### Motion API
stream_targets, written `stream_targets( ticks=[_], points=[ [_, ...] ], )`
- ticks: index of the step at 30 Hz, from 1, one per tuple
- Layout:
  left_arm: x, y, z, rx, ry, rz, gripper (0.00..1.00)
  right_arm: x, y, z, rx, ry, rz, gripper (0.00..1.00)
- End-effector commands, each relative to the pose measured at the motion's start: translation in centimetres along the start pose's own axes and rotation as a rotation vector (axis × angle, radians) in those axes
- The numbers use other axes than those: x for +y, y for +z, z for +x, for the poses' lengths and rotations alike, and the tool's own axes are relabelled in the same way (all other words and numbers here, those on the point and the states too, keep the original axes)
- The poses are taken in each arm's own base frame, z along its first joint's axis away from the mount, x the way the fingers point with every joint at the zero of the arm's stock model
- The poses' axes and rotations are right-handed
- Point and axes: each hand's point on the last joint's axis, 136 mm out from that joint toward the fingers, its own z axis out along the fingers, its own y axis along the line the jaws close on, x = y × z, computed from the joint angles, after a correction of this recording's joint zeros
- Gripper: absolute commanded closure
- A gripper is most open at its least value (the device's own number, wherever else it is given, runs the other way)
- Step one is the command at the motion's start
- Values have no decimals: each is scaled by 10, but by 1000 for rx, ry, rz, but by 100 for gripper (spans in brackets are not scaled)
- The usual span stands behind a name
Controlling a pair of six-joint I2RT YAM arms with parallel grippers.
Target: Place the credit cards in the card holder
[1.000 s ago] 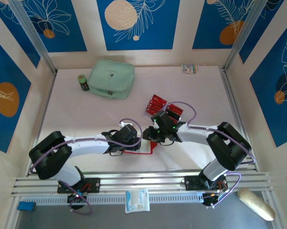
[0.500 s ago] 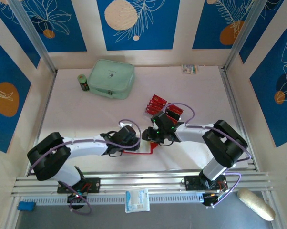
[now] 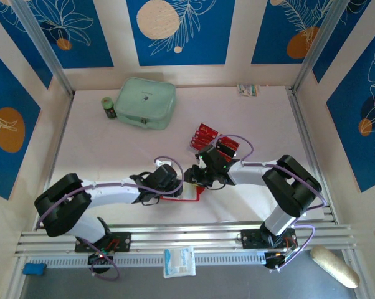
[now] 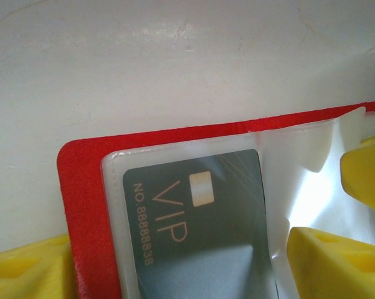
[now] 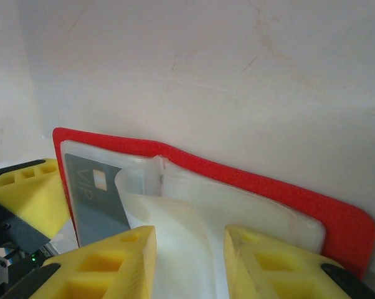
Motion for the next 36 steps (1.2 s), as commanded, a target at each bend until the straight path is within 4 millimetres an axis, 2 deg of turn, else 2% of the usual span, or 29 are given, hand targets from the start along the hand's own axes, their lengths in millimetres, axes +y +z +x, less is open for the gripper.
stream_targets(
  ticks=[1, 7, 13, 16, 19, 21, 27, 36],
  points=[
    [4, 2, 16, 43, 6, -5, 21, 10, 0, 1, 24, 2, -39, 67],
    [3, -2, 13, 28, 4, 6, 21, 23, -8, 1, 15, -8, -71, 69],
    [-1, -21, -3, -38, -21, 39, 12, 39, -17, 2, 4, -15, -109, 68],
    [1, -35, -13, -86, -42, 51, 9, 48, -19, 5, 5, -24, -122, 65],
    [6, -48, -19, -126, -64, 56, 8, 54, -18, 8, 9, -32, -119, 55],
    [11, -57, -21, -149, -75, 55, 7, 59, -15, 10, 17, -40, -114, 50],
    [28, -75, -21, -191, -99, 41, 6, 66, 5, 13, 45, -46, -96, 47],
    [48, -80, -7, -192, -121, 25, 5, 66, 35, 10, 69, -32, -59, 47]
  ],
)
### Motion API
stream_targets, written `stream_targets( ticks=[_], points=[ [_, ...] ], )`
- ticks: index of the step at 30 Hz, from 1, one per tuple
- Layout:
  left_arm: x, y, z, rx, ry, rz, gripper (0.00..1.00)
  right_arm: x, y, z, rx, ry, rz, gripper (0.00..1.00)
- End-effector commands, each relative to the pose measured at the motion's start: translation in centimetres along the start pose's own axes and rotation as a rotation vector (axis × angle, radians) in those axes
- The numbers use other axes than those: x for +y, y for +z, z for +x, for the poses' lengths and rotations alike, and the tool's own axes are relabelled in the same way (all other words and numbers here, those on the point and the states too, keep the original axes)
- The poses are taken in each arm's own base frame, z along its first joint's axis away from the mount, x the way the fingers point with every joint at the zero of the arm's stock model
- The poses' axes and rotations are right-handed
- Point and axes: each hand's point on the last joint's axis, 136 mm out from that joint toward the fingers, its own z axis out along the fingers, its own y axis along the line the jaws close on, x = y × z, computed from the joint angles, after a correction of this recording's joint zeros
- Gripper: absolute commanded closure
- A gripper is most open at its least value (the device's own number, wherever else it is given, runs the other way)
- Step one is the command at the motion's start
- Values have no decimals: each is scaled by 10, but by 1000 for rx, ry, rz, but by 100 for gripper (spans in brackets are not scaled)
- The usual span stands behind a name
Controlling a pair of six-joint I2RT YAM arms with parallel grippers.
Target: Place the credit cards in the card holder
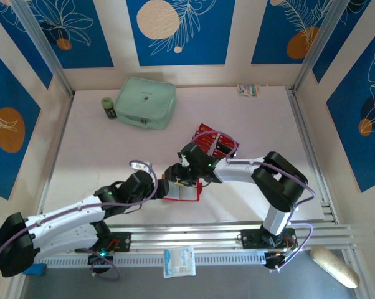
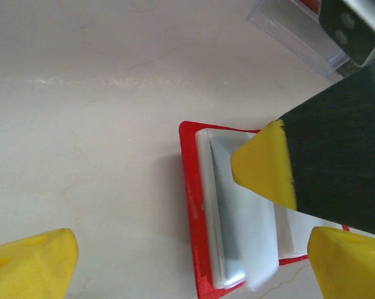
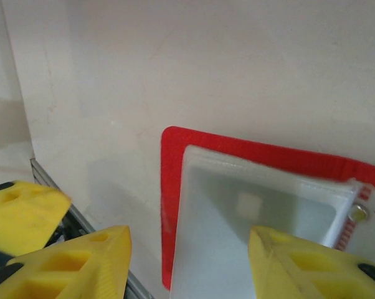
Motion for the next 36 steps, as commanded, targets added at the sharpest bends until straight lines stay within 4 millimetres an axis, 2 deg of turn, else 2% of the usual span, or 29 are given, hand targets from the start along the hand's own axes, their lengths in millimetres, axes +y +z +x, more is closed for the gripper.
stream_targets(
  ticks=[1, 11, 20, 26, 30, 33, 36],
  points=[
    [15, -1, 6, 5, -16, -44, 5, -1, 8, 0, 15, 16, 17, 47],
    [17, 12, 18, 48, 28, -55, 5, -5, 6, 2, 8, 32, 17, 48],
    [10, 34, 24, 93, 77, -62, 4, 7, 1, -2, 1, 21, -21, 47],
    [23, 43, 37, 138, 82, -123, 3, 13, -16, -8, -33, -3, -34, 47],
    [33, 42, 42, 141, 65, -161, 3, 3, -24, -8, -45, 2, -14, 47],
    [36, 41, 43, 135, 56, -170, 3, -7, -24, -6, -42, 9, 12, 52],
    [37, 41, 42, 132, 52, -175, 3, -14, -21, -2, -31, 8, 31, 70]
  ],
)
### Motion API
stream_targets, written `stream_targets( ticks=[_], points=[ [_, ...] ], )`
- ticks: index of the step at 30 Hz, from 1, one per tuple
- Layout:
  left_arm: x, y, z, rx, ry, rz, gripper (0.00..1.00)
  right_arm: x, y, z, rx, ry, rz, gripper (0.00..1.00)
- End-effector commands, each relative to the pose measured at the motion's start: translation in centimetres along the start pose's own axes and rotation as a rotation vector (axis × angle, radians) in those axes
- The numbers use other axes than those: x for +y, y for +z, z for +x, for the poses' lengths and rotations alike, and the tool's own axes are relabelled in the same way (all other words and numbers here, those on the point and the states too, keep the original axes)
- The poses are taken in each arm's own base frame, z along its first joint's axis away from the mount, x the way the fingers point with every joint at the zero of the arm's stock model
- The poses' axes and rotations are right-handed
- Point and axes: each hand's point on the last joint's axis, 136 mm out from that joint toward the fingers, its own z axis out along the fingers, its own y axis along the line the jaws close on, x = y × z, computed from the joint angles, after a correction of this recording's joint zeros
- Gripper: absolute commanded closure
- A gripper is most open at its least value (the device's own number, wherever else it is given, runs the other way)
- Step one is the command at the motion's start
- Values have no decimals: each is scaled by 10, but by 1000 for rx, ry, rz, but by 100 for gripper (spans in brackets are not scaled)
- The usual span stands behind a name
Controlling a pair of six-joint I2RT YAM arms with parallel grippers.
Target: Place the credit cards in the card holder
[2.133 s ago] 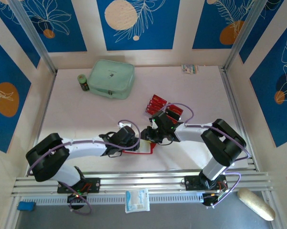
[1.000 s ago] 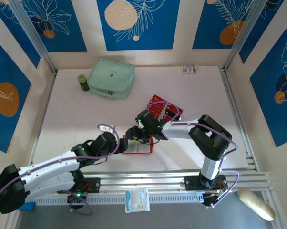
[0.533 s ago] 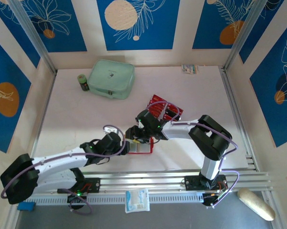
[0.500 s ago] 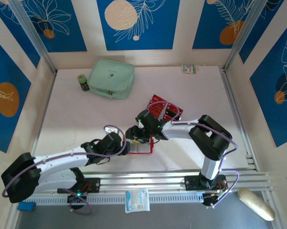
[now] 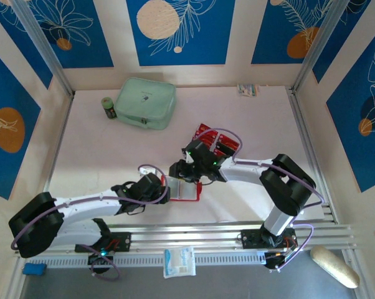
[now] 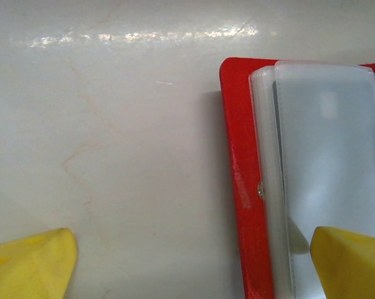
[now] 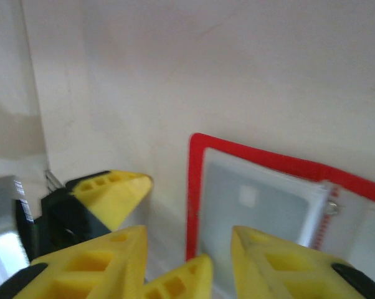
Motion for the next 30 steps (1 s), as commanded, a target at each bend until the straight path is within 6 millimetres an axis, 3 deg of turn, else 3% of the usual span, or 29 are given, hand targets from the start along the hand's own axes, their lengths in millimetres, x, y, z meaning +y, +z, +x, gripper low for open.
stream_targets(
  ticks=[1, 5, 10, 22, 30],
  points=[
    [11, 0, 1, -7, -20, -39, 3, -17, 3, 10, 26, -4, 55, 76],
    [12, -1, 1, -10, -20, -45, 3, -24, 11, 17, 42, -12, 92, 90],
    [14, -4, 0, -16, -24, -47, 3, -31, 20, 22, 58, -20, 125, 99],
    [6, -13, -14, -52, -17, -24, 1, -38, 35, 29, 91, -19, 147, 100],
    [3, -1, -11, -26, -1, -39, 0, -35, 34, 29, 92, -18, 135, 100]
  ],
)
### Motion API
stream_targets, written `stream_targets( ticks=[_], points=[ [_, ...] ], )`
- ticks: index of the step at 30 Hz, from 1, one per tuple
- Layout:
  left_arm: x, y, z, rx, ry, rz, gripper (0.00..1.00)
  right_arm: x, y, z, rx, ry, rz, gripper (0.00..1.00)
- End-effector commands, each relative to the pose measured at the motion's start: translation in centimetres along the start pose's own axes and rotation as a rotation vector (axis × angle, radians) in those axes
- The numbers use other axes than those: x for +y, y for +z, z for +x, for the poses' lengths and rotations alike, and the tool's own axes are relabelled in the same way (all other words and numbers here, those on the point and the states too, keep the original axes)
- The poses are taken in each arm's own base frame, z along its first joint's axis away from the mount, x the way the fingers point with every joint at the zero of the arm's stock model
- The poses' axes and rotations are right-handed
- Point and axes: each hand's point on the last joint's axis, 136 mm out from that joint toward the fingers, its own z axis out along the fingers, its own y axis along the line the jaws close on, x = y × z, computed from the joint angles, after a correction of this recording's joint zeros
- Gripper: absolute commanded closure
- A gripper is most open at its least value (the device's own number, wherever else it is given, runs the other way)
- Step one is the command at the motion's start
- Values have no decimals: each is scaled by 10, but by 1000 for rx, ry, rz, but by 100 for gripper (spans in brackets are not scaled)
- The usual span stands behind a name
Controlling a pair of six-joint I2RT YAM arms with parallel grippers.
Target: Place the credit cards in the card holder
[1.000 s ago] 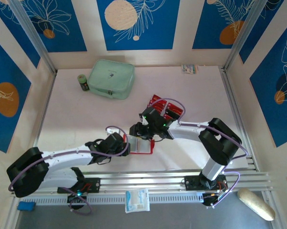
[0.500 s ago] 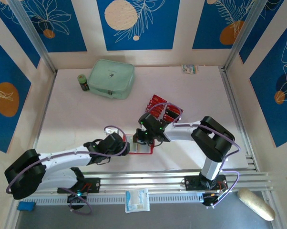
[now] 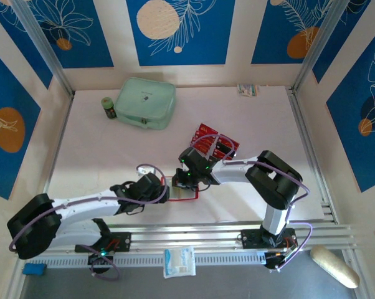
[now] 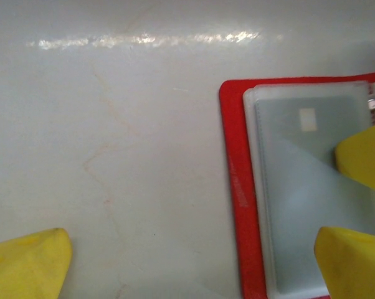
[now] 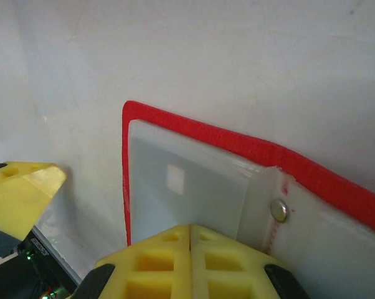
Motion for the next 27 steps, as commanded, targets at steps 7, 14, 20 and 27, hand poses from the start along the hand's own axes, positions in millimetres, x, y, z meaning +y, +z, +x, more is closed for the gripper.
stream_targets(
  ticks=[7, 14, 20, 27],
  points=[
    [4, 8, 0, 10, 7, -41, 0, 10, -6, 3, 14, -20, -22, 100],
    [14, 9, 10, 24, -19, -59, 0, 24, -57, -21, -75, -105, -14, 86],
    [18, 8, 13, 33, -16, -75, 1, -2, -107, -46, -142, -162, 106, 62],
    [17, 6, 10, 27, -14, -72, 1, -31, -134, -52, -146, -162, 155, 61]
  ],
)
